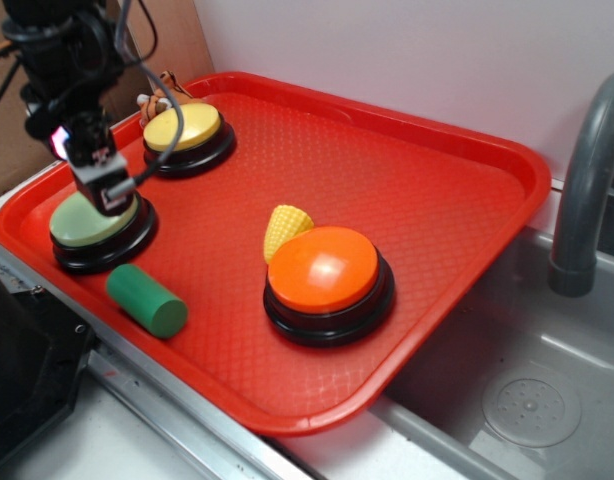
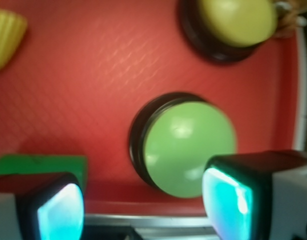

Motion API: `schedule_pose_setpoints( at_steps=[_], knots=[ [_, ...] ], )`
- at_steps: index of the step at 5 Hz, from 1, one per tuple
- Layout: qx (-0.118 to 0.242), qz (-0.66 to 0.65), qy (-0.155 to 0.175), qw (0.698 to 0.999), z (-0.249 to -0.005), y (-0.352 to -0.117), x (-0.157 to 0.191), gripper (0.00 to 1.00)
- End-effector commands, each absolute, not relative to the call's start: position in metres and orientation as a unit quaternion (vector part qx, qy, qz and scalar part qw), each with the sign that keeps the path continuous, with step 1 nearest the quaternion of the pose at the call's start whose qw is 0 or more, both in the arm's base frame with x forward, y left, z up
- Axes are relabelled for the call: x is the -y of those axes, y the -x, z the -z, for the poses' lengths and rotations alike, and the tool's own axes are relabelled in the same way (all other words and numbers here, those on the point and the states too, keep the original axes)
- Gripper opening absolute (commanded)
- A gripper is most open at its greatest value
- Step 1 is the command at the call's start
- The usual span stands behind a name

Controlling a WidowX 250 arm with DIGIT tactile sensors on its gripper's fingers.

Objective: Push the green button.

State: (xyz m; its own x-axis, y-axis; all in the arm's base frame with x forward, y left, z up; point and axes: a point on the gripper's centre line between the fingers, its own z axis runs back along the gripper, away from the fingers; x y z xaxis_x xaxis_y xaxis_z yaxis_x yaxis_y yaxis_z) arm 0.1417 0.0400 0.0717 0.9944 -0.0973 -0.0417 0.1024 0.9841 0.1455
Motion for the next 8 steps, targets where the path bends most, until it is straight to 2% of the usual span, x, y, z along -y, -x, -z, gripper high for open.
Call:
schedule_pose_setpoints(
  at_steps=[1,2,3,4,5,7,8],
  knots=[
    [-0.034,0.042,-0.063,0.997,-0.039,-0.146,-0.074,1.0],
    [-0.043,0.045,-0.048,0.997,-0.024,-0.148,-0.079,1.0],
    [-0.04,0.059,-0.052,0.996,-0.033,-0.154,-0.067,1.0],
    [-0.023,0.045,-0.069,0.996,-0.07,-0.154,-0.06,1.0],
    [-0.01,0.033,-0.065,0.997,-0.099,-0.15,-0.06,1.0],
    [-0.021,0.013,-0.054,0.998,-0.123,-0.145,-0.071,1.0],
    [-0.019,0.005,-0.064,0.998,-0.134,-0.144,-0.07,1.0]
  ],
)
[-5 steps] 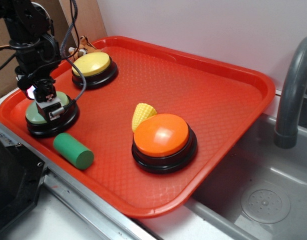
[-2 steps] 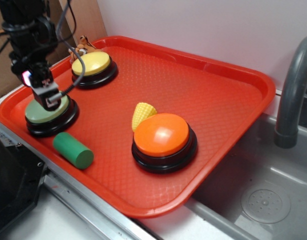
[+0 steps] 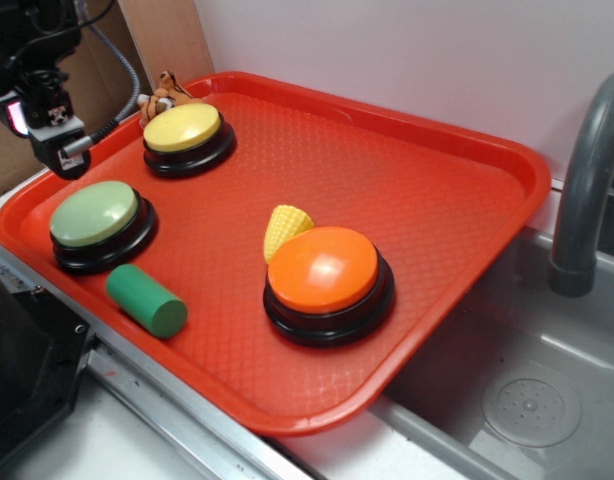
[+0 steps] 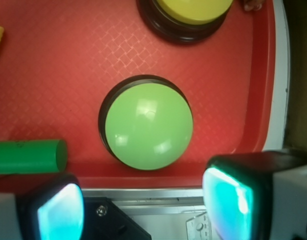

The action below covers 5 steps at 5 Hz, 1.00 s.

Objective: Push the green button.

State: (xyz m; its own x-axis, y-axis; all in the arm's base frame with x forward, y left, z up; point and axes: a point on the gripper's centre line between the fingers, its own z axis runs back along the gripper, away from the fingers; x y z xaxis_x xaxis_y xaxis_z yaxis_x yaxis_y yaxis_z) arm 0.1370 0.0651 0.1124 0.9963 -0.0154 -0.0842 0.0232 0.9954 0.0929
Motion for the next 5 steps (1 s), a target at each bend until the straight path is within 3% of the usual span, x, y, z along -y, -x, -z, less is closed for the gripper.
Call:
schedule_pose_setpoints(
  at_steps=[1,2,5],
  knots=[
    [-0.001,0.009,-0.07,0.997,-0.145,-0.146,-0.068,1.0],
    [0.004,0.005,-0.088,0.996,-0.152,-0.148,-0.066,1.0],
    [0.008,0.009,-0.081,0.997,-0.17,-0.154,-0.059,1.0]
  ],
)
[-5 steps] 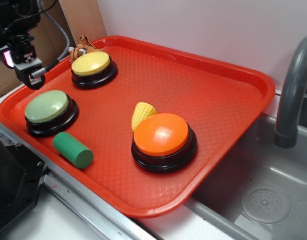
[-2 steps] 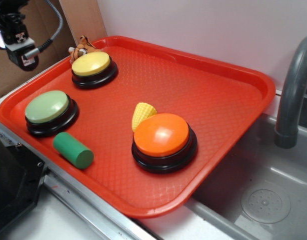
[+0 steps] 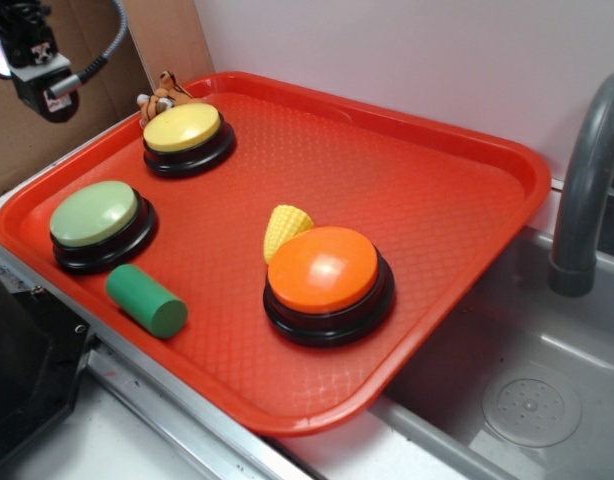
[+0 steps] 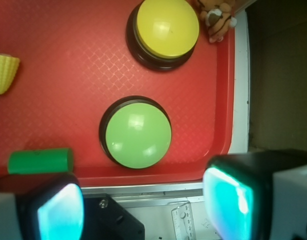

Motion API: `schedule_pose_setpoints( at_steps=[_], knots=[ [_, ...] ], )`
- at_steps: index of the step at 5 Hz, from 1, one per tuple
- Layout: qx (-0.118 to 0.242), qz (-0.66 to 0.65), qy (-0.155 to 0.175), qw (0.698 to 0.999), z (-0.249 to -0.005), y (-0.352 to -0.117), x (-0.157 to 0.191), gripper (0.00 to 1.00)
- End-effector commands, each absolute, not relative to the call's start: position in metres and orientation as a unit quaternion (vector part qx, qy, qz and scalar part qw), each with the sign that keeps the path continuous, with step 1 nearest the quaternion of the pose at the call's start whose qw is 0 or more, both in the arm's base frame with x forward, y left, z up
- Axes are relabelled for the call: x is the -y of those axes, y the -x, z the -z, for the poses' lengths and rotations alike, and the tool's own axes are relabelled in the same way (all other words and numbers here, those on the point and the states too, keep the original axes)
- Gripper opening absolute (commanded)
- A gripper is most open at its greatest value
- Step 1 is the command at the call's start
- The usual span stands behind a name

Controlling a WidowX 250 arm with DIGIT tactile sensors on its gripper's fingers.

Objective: Push the green button.

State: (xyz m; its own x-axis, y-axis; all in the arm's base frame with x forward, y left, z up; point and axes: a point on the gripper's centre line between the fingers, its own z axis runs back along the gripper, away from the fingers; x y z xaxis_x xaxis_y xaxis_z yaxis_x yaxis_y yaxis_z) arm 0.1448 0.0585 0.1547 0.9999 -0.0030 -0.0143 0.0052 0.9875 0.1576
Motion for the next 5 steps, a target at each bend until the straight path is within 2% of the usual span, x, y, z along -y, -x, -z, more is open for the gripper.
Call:
schedule_pose_setpoints(
  at_steps=[1,4,5],
  knots=[
    [0.008,0.012,-0.086,0.996,-0.174,-0.154,-0.056,1.0],
    [0.024,0.015,-0.091,0.995,-0.191,-0.153,-0.047,1.0],
    [0.04,0.021,-0.089,0.995,-0.197,-0.149,-0.044,1.0]
  ],
)
